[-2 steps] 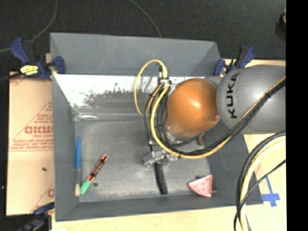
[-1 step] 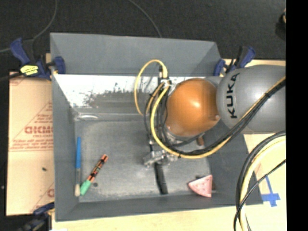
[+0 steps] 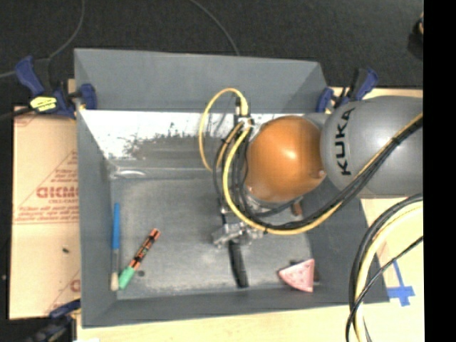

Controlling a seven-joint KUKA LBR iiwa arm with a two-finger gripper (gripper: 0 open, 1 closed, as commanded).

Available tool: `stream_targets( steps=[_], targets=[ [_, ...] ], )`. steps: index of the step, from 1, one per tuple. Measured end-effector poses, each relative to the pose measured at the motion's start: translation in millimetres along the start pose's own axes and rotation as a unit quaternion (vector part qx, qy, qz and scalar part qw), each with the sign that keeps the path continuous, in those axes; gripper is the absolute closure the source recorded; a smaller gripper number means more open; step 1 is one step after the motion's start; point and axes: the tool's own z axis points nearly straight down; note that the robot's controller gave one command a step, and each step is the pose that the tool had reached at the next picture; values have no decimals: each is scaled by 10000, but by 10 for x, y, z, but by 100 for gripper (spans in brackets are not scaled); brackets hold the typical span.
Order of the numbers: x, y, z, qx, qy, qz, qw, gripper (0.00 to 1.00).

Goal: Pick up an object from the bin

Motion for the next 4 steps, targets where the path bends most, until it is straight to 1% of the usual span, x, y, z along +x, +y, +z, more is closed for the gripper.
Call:
stream_targets(
  steps=[1,2,3,4],
  targets=[
    [-1,6,-24,-5,-5,4,10000,100],
    [-1,14,-147,-19,-2,3,10000,100],
    [-2,-5,-237,13,-6,11,10000,100],
    [-4,-7,-287,18,-13,21,10000,100]
  ],
)
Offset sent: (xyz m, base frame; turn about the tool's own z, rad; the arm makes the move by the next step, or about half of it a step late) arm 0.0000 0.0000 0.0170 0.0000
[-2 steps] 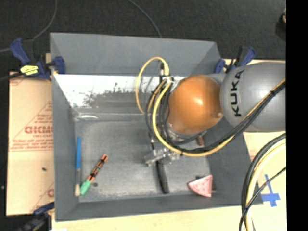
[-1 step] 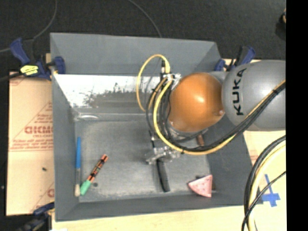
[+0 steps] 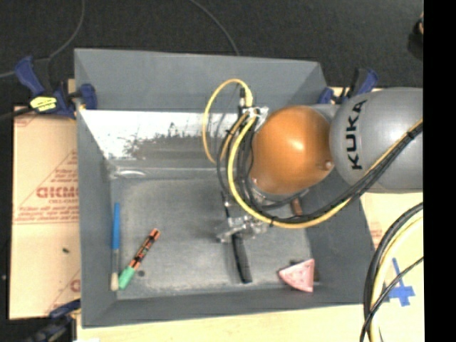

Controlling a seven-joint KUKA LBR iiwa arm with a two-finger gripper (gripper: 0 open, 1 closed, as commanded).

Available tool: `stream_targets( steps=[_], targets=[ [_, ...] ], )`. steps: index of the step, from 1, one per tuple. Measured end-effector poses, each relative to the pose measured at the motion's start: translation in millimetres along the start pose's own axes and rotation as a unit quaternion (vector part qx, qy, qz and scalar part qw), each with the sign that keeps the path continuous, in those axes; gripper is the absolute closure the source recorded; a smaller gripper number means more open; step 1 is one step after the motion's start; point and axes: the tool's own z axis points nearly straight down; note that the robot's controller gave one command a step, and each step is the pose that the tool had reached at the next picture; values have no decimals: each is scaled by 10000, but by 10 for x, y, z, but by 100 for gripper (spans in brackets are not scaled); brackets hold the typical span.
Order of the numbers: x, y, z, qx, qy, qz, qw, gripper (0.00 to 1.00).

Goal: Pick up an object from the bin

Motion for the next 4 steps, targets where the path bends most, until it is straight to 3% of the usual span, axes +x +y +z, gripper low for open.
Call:
stream_targets(
  steps=[2,4],
  targets=[
    [1,-10,13,6,-2,13,10000,100],
    [-4,5,-199,-17,-8,20,10000,100]
  ],
)
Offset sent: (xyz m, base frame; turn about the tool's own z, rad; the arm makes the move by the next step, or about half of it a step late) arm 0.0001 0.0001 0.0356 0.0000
